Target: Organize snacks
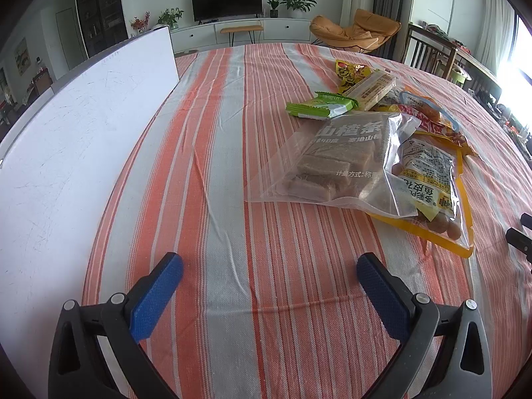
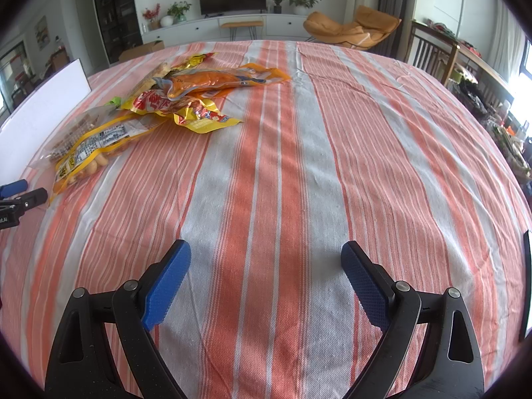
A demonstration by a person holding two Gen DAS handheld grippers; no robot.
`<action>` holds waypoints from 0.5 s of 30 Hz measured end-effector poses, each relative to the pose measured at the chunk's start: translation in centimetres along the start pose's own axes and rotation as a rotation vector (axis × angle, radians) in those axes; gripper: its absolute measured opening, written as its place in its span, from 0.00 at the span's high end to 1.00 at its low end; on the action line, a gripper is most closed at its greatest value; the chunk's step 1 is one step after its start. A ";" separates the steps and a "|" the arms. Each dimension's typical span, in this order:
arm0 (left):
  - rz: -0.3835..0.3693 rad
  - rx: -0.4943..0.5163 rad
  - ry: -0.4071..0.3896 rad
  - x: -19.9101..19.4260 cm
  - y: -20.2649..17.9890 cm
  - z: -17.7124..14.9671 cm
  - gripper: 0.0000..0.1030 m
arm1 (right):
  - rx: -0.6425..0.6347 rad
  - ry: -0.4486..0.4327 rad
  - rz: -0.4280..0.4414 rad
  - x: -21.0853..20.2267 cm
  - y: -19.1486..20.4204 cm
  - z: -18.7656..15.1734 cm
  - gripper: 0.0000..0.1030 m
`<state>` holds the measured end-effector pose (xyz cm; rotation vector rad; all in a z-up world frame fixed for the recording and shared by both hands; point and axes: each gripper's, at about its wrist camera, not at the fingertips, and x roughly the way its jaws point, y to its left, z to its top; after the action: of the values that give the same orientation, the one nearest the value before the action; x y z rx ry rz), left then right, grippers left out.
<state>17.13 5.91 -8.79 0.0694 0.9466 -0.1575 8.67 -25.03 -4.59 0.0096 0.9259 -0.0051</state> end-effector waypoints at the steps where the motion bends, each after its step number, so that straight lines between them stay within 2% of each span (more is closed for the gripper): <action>1: 0.000 0.000 0.000 0.0 0.0 0.0 0.00 | 0.000 0.000 0.000 0.0 0.0 0.0 0.09; 15: 0.000 0.000 0.000 0.0 0.0 0.0 0.00 | 0.000 0.000 0.001 -0.1 0.0 0.0 0.08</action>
<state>17.15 5.90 -8.79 0.0694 0.9466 -0.1575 8.61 -25.03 -4.54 0.0099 0.9263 -0.0041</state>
